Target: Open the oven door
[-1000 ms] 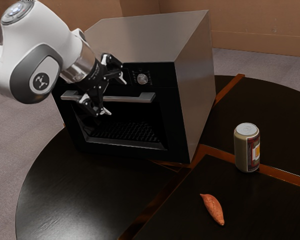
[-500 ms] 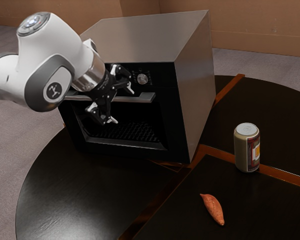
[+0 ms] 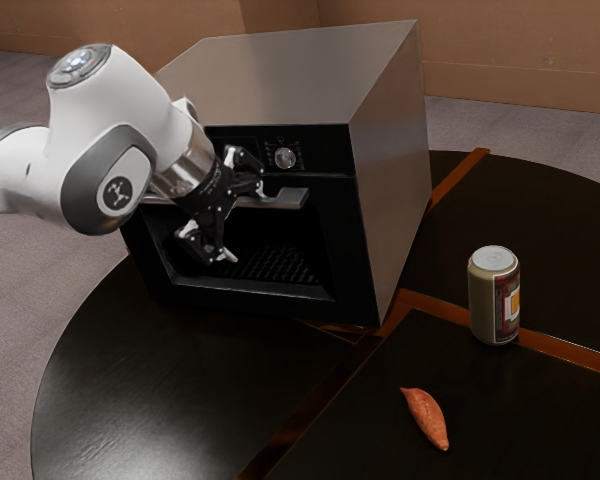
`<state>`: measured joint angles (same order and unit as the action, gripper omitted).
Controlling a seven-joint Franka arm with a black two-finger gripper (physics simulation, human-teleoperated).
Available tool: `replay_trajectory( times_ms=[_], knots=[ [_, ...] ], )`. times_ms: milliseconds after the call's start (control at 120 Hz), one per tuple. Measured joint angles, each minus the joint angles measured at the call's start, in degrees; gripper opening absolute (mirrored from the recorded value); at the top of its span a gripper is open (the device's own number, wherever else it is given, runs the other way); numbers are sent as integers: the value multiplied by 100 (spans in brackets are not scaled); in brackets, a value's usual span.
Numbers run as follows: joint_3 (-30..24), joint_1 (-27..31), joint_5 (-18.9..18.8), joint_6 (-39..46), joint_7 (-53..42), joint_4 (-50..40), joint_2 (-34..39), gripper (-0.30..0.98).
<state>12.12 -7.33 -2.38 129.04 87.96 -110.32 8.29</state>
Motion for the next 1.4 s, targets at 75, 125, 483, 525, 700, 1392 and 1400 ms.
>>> replay_trajectory(
  times_ms=[75,125,483,525,700,1392,1400],
  knots=[
    [1,62,34,52,-6,-294,212,69],
    [4,120,23,136,-9,-676,502,69],
    [254,623,52,575,-12,-2879,2699,68],
    [277,879,56,593,-12,-3182,3088,68],
    [257,2220,53,434,-19,-4229,5041,68],
    [-1711,421,784,-3397,3034,573,645,69],
    [-1710,420,784,-3398,3050,572,642,69]
  ],
)
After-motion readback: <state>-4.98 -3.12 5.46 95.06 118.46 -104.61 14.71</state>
